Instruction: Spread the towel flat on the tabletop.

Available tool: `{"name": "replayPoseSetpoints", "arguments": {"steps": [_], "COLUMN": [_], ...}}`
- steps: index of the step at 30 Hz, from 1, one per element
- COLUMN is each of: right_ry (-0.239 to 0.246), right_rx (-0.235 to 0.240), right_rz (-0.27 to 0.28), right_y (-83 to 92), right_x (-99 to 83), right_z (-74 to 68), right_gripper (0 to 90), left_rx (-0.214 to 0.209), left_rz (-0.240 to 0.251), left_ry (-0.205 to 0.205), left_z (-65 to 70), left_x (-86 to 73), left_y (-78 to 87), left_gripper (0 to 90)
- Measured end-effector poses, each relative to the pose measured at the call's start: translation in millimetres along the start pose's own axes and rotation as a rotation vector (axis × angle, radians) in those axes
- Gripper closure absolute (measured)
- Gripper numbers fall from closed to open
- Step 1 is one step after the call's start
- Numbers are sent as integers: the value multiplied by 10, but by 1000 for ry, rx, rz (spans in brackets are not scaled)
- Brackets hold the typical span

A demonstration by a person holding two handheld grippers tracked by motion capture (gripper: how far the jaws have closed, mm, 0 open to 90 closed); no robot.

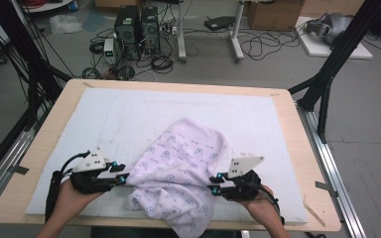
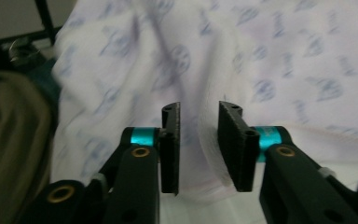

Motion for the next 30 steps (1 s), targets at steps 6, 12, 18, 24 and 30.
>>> {"name": "replayPoseSetpoints", "arguments": {"steps": [6, 12, 18, 24, 30], "right_ry": [-38, -90, -108, -64, -51], "right_rx": [-94, -154, -136, -125, -160], "right_rz": [16, -85, -151, -154, -67], "right_y": [-167, -496, -631, -609, -419], "right_x": [145, 30, -83, -19, 270], "right_z": [414, 717, 783, 799, 914], "right_gripper": [562, 495, 641, 873, 877], "left_rx": [8, -7, -73, -25, 49], "left_rz": [29, -65, -136, -95, 27], "left_ry": [60, 114, 98, 108, 135], "left_z": [-308, -465, -430, -465, -557], "left_x": [243, 231, 127, 192, 424], "left_y": [-281, -793, -972, -794, -430], "left_gripper": [531, 523, 800, 838, 838]}}
Point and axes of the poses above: each handheld gripper's, and its own axes: y roughly backward along the jaws, x roughly out of its top, z roughly to its right, the point moved 4 cm from there along -y, roughly forward along the jaws, and after that the axes turned 7 degrees about y, right-handed, at the moved point
